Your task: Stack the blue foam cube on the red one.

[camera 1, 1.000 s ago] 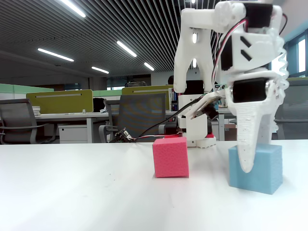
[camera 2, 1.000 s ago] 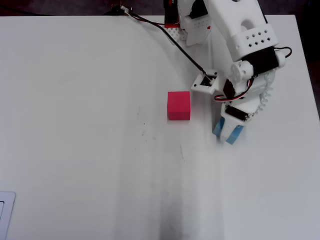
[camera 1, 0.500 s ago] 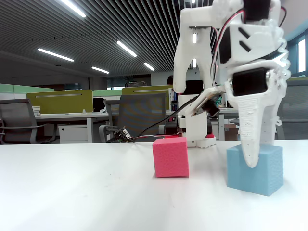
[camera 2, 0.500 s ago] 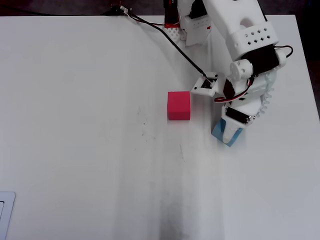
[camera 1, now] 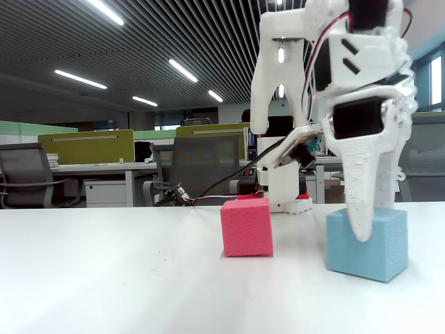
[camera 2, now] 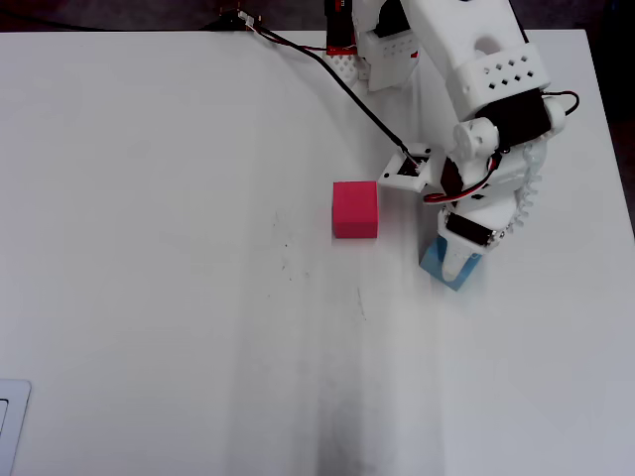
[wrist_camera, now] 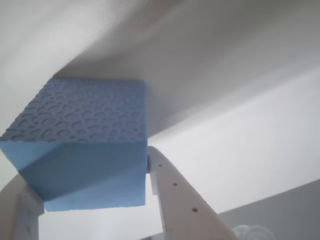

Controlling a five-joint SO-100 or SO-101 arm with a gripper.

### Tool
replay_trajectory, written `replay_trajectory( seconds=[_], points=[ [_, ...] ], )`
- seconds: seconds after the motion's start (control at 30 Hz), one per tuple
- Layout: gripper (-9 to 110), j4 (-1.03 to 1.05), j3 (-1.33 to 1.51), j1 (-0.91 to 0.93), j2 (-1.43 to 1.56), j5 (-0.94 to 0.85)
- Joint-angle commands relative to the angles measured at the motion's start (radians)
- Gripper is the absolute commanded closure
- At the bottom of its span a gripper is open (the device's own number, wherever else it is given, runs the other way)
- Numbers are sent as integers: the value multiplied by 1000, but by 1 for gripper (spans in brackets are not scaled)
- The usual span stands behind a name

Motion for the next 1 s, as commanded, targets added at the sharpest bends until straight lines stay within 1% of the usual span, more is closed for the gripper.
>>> replay_trajectory(
  seconds=[0.0,0.33,0.5,0.77,0.97],
  points=[
    [82,15,-6,12,86,3],
    [82,97,-51,35,232,-2],
    [82,175,-89,31,354,-11],
    [81,267,-75,31,571,-92],
    [81,279,31,75,746,-270]
  ],
)
